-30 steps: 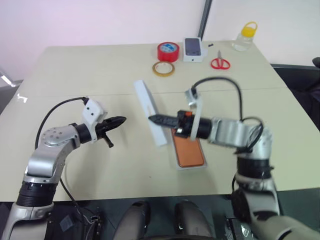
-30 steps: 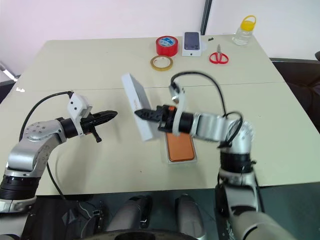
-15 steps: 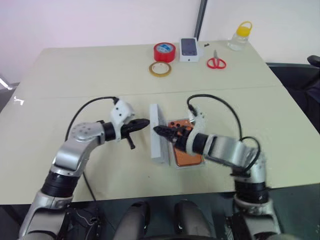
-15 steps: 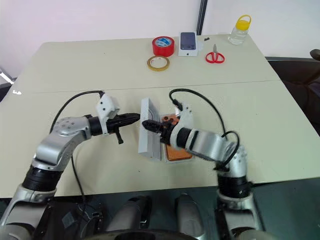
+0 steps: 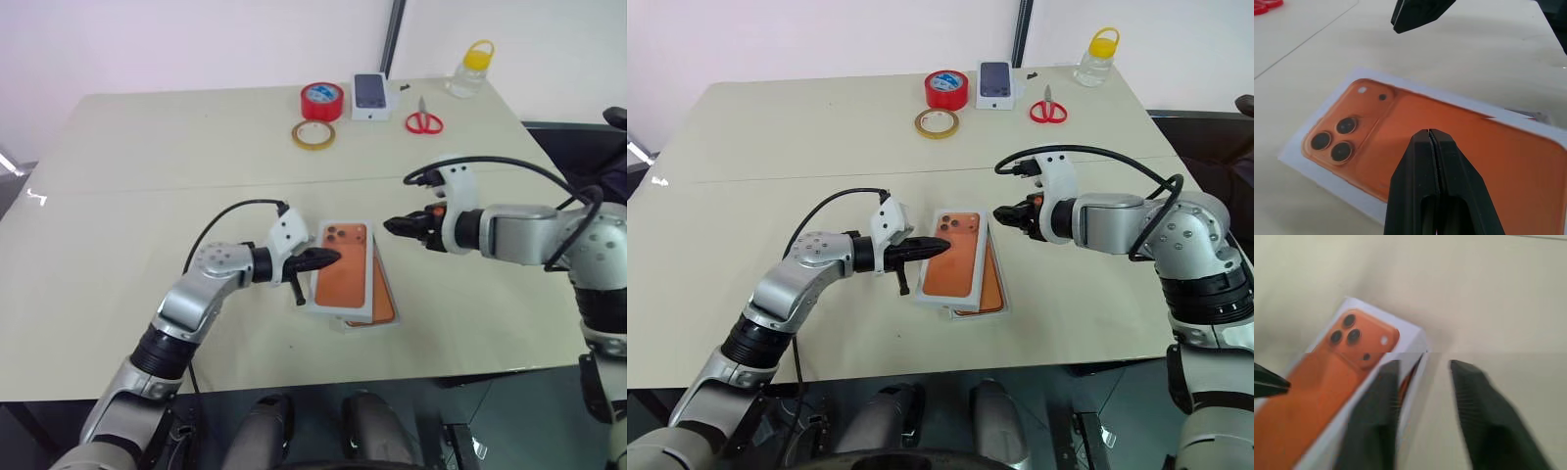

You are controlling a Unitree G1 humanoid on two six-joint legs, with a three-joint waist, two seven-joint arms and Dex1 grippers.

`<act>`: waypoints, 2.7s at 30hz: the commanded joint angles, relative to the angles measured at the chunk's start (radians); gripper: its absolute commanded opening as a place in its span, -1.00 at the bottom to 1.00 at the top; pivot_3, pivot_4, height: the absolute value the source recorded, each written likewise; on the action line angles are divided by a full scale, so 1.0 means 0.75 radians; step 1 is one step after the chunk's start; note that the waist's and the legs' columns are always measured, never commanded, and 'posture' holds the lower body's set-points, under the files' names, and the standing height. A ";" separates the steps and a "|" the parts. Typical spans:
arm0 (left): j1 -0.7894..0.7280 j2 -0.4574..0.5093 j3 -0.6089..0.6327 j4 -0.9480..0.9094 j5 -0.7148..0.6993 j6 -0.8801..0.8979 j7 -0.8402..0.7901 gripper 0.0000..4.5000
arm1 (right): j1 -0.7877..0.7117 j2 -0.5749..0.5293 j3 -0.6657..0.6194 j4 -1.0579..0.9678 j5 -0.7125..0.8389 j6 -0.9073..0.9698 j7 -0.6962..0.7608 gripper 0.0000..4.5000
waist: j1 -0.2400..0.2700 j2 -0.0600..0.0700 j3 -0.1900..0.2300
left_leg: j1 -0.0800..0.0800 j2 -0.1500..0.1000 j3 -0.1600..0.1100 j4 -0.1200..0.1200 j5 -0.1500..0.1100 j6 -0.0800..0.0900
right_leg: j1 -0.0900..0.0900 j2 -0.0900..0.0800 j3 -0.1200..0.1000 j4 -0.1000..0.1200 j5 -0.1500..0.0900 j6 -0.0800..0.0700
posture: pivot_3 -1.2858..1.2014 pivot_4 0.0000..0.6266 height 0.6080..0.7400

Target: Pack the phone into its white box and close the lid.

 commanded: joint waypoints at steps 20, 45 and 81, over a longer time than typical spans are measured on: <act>-0.058 0.163 0.012 0.132 0.167 -0.084 -0.052 -0.99 | 0.107 -0.091 0.271 -0.394 -0.860 -0.172 0.762 -0.99 | 0.041 0.000 0.000 | -0.001 -0.003 0.000 0.001 0.000 -0.001 | 0.000 -0.003 0.000 -0.002 0.000 0.000 | 0.03 -0.52 1.00; -0.027 0.027 -0.101 -0.108 0.127 0.049 -0.187 -0.99 | 0.240 -0.119 0.174 -0.479 -1.033 -0.147 0.949 -0.99 | 0.038 -0.001 0.000 | -0.001 -0.003 -0.001 0.001 0.000 -0.001 | 0.000 -0.003 0.000 -0.001 0.000 0.000 | 0.03 -0.52 1.00; -0.162 -0.023 0.116 0.111 0.041 0.041 -0.079 -0.99 | 0.394 -0.258 -0.035 -0.415 -1.155 -0.402 1.206 -0.99 | 0.038 -0.001 0.000 | -0.001 -0.003 0.000 0.001 0.004 -0.008 | 0.000 -0.003 -0.001 -0.002 0.000 0.000 | 0.03 -0.52 1.00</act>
